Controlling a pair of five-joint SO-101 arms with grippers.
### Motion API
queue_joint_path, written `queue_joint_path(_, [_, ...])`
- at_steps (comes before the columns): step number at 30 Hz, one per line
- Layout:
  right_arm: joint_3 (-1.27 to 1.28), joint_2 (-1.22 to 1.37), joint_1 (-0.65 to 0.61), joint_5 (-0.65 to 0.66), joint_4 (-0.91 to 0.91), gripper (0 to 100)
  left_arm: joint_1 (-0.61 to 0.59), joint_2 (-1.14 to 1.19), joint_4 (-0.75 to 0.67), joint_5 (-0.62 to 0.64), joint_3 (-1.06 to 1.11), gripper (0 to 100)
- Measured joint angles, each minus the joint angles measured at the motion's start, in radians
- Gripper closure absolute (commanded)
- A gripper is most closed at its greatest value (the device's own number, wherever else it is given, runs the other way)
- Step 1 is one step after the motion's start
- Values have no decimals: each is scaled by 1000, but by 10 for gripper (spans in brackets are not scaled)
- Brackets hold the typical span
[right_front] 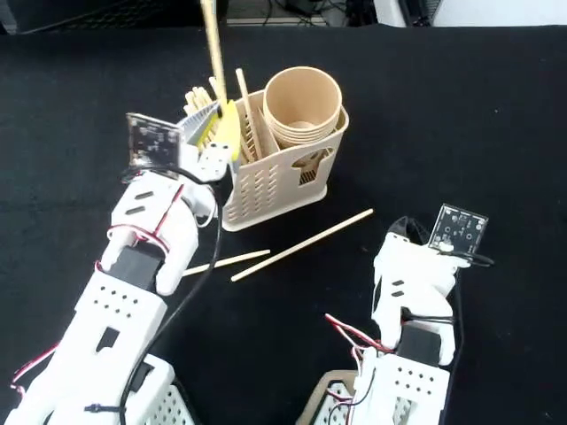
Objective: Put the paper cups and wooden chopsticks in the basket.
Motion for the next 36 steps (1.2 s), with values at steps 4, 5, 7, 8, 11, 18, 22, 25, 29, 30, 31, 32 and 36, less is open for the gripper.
queue_joint_path(4, [0,0,0,0,0,983,-38,48,-61,57,17,968])
queue_joint_path(5, [0,0,0,0,0,983,-46,69,-72,63,17,968])
queue_joint_path(7, [0,0,0,0,0,983,-49,112,-83,68,17,968])
queue_joint_path(8, [0,0,0,0,0,983,-49,129,-84,69,17,968])
queue_joint_path(11, [0,0,0,0,0,983,-49,160,-89,69,17,967])
queue_joint_path(18, [0,0,0,0,0,983,-34,163,-89,69,21,909])
queue_joint_path(22, [0,0,-29,8,0,983,-32,161,-28,69,12,909])
queue_joint_path(25, [0,0,-71,60,2,983,-32,160,31,69,-14,909])
queue_joint_path(29, [0,0,-92,84,9,983,-32,160,71,69,-40,909])
queue_joint_path(30, [0,0,-92,87,11,983,-32,160,75,69,-46,909])
queue_joint_path(31, [0,0,-92,89,11,983,-32,160,75,69,-51,909])
queue_joint_path(32, [0,0,-92,91,11,983,-32,157,77,69,-54,909])
queue_joint_path(36, [0,0,-92,91,12,983,-32,68,106,69,-54,905])
